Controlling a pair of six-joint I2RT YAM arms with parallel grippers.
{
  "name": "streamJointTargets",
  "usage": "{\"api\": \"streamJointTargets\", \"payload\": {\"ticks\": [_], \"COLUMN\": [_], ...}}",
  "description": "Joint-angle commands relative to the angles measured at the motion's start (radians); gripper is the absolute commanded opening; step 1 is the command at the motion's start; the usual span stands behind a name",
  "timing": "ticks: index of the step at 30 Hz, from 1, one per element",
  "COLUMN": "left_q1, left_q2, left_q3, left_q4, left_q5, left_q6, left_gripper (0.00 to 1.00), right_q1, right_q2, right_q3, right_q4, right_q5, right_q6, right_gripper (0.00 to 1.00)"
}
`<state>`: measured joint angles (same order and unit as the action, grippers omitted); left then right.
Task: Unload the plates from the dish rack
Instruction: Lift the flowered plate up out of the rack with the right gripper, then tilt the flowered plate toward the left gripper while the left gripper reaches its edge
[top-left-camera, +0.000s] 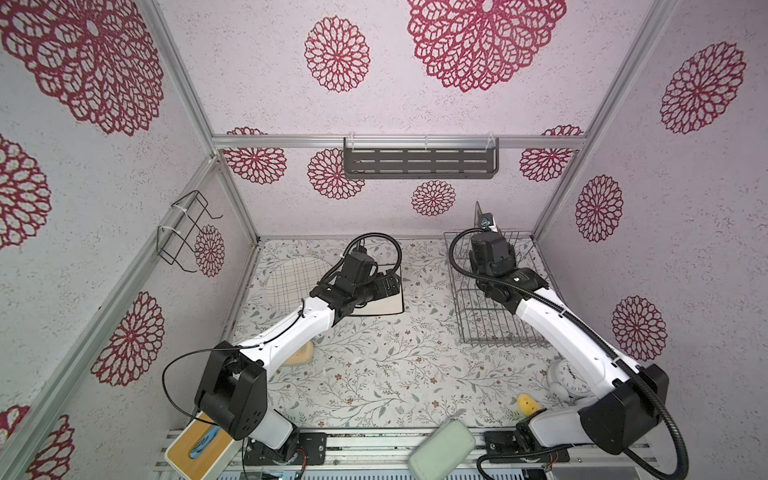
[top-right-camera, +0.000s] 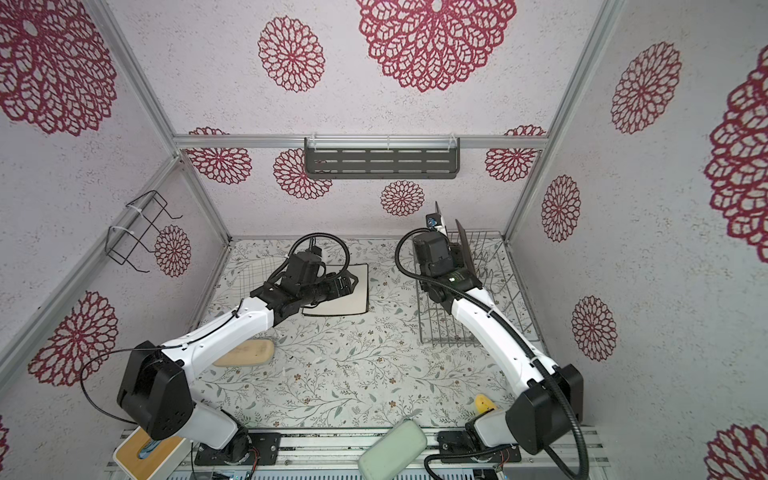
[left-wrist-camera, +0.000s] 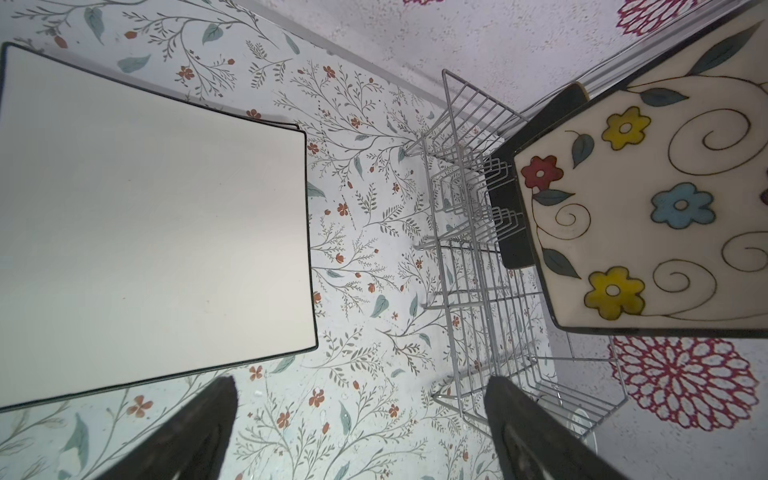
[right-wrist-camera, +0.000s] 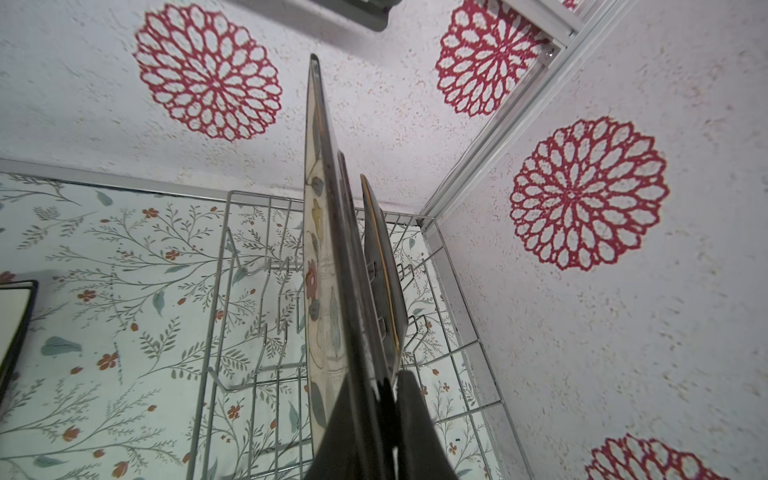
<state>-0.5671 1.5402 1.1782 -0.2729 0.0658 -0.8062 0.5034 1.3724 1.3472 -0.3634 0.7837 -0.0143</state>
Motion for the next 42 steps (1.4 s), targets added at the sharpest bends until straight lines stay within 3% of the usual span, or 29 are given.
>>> {"api": "streamJointTargets", "payload": {"ticks": [1,14,18,24,35,42], "left_q1": [-0.008,-0.007,-0.005,-0.006,-0.006,-0.005], "left_q2": [-0.014,-0.109,-0.122,-0.161,-0.241,-0.249], "left_q3": [-0.021,-0.035,-0.035,-0.05,-0.089,-0.115], "left_q4": [0.045,0.076,0.106,0.137,0.186,0.244], "left_q5": [-0.025,-0.068,-0.047,-0.07,-0.146,-0.163], "left_q6": [-0.048,-0.124,-0.152,-0.165,-0.178,-0.206], "left_gripper": [0.97,0.97,0.97,0.97,0.97,0.97], "right_q1": [0.004,0.003,0.003,0.003,0.006,0.049], "right_q2": [-0.128,-0.286,-0.3,-0.317,-0.325,-0.328], "right_q3": [0.038,-0.021,-0.072,-0.175,-0.377,-0.521], "right_q4": [0.155,0.134,0.208,0.396,0.789,1.035], "right_q5": [0.002,-0.326,-0.436,-0.512,-0.507,-0.404], "right_q6": [0.106,0.422,0.538,0.675,0.873,0.981], "right_gripper": [0.0,0.0,0.0,0.0,0.0,0.0]}}
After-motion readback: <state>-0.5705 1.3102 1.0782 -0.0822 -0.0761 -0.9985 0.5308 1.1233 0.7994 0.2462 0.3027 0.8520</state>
